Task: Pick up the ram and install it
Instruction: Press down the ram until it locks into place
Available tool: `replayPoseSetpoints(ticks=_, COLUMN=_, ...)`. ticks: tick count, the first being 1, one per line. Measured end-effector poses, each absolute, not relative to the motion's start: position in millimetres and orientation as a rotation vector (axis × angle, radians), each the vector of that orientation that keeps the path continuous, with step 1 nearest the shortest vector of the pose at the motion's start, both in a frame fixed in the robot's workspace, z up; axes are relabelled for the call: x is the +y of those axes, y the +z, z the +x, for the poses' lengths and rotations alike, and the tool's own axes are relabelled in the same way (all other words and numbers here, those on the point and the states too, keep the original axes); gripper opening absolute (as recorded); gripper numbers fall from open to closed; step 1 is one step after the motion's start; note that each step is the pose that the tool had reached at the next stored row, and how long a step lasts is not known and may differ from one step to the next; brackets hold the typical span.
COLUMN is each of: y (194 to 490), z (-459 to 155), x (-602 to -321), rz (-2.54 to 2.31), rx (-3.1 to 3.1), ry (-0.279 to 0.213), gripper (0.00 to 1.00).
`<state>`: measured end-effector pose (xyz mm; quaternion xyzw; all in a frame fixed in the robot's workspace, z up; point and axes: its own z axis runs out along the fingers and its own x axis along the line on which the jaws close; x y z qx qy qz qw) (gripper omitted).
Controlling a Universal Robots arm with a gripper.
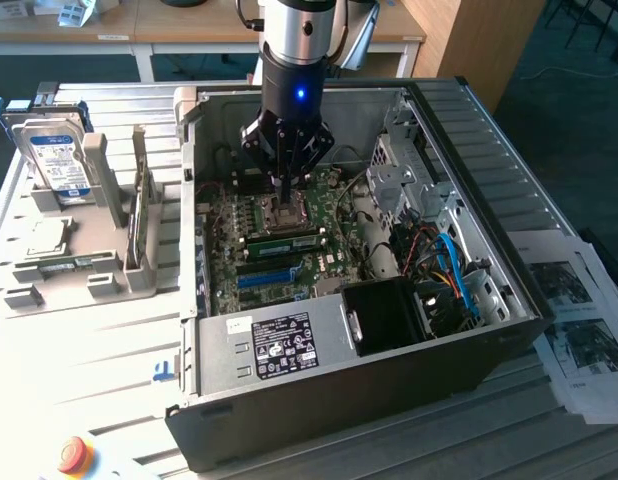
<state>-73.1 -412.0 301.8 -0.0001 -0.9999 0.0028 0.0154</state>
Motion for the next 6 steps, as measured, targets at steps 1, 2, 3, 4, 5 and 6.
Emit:
replayPoseSetpoints(ticks=1, y=301.8, z=-73.1, x=-412.0, rz=-0.001, rx=-3.111, ry=0.008, gripper=0.10)
replayPoseSetpoints(ticks=2, y=301.8, z=-73.1, x=-412.0, rz=0.000, rx=-3.111, ry=0.007, gripper=0.10)
replayPoseSetpoints(ticks=3, y=302.0, z=-73.2, x=-412.1, rz=-0.001, rx=-3.111, ry=0.008, gripper=0.10)
replayPoseSetpoints(ticks=4, y=302.0, z=-73.2, x=-412.1, rz=-0.001, rx=-3.111, ry=0.008, gripper=0.10)
replayPoseSetpoints(ticks=5, y=302.0, z=-73.2, x=-412.1, rz=0.000, rx=-3.111, ry=0.008, gripper=0.10)
replayPoseSetpoints(ticks=6, y=302.0, z=-73.2, x=-412.1, rz=0.000, rx=-3.111, ry=0.008, gripper=0.10)
